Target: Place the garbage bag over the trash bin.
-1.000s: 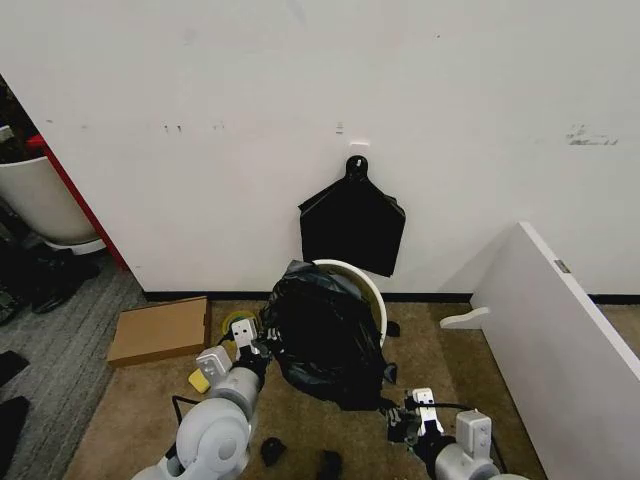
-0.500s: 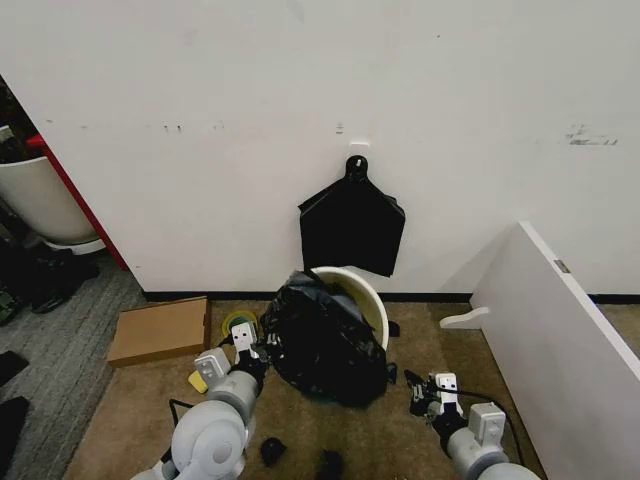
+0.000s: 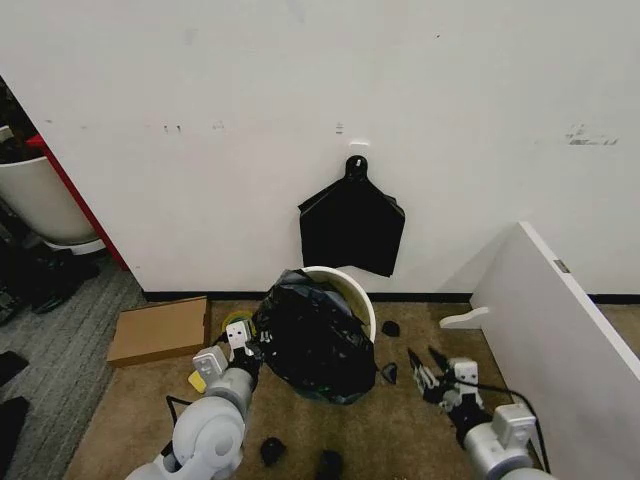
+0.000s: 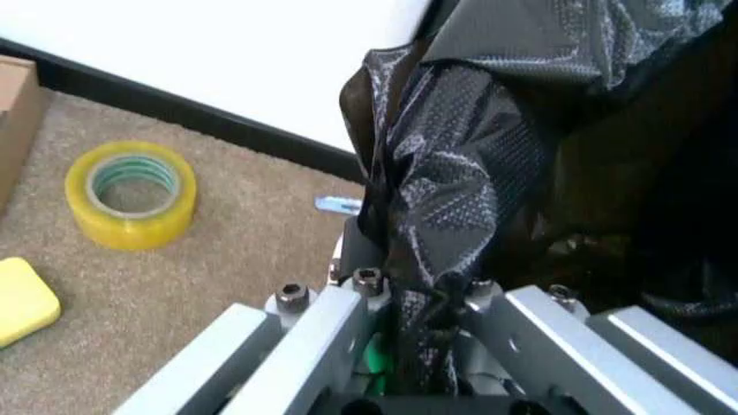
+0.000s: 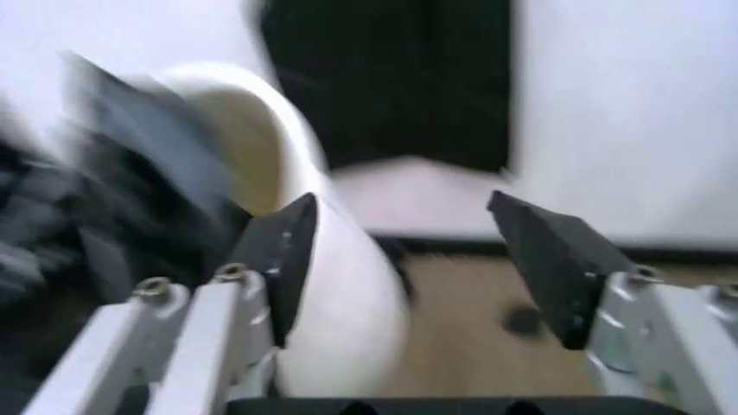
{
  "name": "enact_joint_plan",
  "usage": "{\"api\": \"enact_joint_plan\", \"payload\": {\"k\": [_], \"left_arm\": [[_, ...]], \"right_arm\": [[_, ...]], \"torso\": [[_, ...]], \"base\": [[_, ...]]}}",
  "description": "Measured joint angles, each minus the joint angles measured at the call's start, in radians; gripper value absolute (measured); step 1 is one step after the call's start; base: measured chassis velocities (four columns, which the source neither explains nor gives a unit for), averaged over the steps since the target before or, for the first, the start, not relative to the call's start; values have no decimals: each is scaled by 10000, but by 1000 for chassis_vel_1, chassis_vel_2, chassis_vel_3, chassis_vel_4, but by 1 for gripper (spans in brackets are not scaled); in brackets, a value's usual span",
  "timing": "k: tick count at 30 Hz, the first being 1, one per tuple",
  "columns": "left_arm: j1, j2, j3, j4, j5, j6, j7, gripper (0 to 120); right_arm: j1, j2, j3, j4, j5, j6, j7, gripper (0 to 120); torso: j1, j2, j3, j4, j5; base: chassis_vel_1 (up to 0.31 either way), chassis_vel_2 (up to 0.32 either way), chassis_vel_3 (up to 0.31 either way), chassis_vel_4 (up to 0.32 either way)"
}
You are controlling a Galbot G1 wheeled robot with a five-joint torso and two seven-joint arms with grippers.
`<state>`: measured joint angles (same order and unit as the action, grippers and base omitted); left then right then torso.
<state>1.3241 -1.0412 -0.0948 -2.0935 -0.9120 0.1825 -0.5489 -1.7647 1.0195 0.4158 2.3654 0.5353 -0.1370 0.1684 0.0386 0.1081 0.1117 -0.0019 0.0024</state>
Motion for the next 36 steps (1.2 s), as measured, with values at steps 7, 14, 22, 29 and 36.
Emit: {"api": "enact_joint_plan", "payload": {"k": [7, 14, 22, 29, 36], "left_arm": [[74, 30, 223, -99, 292, 164, 162, 1], [107, 193, 372, -220, 478, 257, 424, 1], [192, 207, 456, -329, 666, 307, 567, 1], [312, 206, 476, -447, 790, 319, 660, 1], [410, 207, 507, -453, 932, 319, 721, 1]], "right_arm": [[562, -429, -604, 501, -107, -522, -835, 86], [961, -704, -809, 280, 254, -959, -1039, 100], [1649, -540, -1093, 61, 864, -1375, -893, 74], [1943, -461, -1378, -146, 1171, -1616, -850, 48], [1975, -398, -1431, -124, 1220, -1541, -746, 22]], "torso": [[0, 0, 0, 0, 1], [0, 0, 0, -1, 2], [0, 0, 0, 0, 1], [0, 0, 0, 0, 2], [0, 0, 0, 0, 1]], "base": [[0, 0, 0, 0], [0, 0, 0, 0], [0, 0, 0, 0], [0, 0, 0, 0], [0, 0, 0, 0]]}}
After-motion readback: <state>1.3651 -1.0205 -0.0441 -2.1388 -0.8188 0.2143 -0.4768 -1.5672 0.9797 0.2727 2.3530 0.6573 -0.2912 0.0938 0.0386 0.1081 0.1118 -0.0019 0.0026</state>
